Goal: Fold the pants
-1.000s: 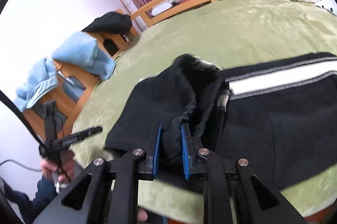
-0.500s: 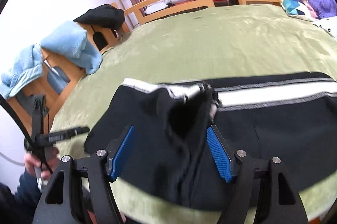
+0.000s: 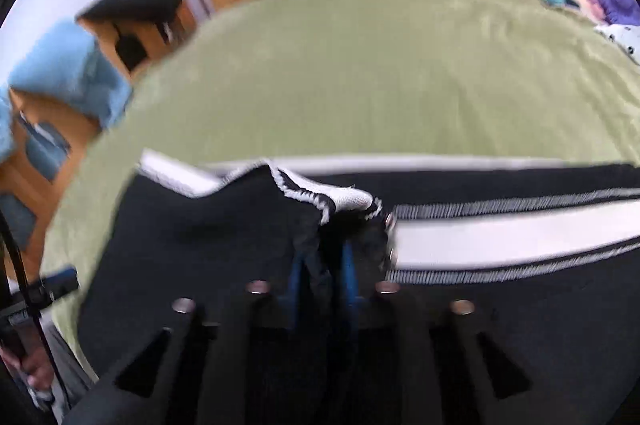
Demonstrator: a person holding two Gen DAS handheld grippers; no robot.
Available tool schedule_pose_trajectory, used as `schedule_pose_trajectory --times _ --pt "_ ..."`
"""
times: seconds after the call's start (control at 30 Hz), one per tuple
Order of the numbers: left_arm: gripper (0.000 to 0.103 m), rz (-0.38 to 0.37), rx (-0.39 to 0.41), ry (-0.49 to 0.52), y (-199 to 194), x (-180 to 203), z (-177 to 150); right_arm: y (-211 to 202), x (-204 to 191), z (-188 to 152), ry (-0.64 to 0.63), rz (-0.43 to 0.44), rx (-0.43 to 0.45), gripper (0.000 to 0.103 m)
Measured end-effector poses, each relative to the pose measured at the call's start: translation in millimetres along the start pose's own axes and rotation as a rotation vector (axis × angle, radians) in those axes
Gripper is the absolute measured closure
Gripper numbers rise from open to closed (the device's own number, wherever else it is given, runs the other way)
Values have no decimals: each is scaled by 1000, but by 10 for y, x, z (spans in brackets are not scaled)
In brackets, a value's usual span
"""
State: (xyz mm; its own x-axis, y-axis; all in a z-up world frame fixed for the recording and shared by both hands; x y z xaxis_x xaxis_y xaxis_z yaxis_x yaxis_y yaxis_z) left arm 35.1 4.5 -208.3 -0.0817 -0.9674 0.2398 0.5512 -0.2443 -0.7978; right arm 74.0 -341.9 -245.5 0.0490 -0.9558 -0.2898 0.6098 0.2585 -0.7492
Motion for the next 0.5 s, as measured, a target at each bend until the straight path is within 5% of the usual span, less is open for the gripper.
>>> schedule_pose_trajectory --times 0.1,0.17,0.2,0.33,0.43,0.5 --pt "37 -3 -26 6 57 -1 -60 -219 31 -97 -6 4 12 68" --pt "37 -17 -36 4 81 -10 -103 -442 101 -203 23 -21 35 39" --pt "37 -25 -39 -2 95 -13 -123 -495 119 -262 41 -18 46 37" --pt "37 -68 -59 -35 169 -12 -154 -435 143 -548 133 82 -25 37" --pt "37 -74 -61 -36 176 12 -115 -189 158 -622 175 52 -62 37" --pt "37 -75 -51 -34 161 17 -84 -156 53 -575 162 127 -33 75"
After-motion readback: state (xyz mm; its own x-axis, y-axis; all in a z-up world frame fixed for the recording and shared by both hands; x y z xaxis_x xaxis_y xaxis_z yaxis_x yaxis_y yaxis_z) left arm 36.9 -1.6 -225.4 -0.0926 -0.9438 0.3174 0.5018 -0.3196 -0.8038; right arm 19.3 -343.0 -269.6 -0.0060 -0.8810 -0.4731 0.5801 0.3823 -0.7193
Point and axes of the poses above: each gripper's, at about its wrist camera, not at the fingertips, and y roughly the way its jaws point, x to its right, z to its top, the point moved 4 cm from there along y, roughly the way its jaws point, and after that the axes turned 4 degrees about x, right-handed, at the moved point
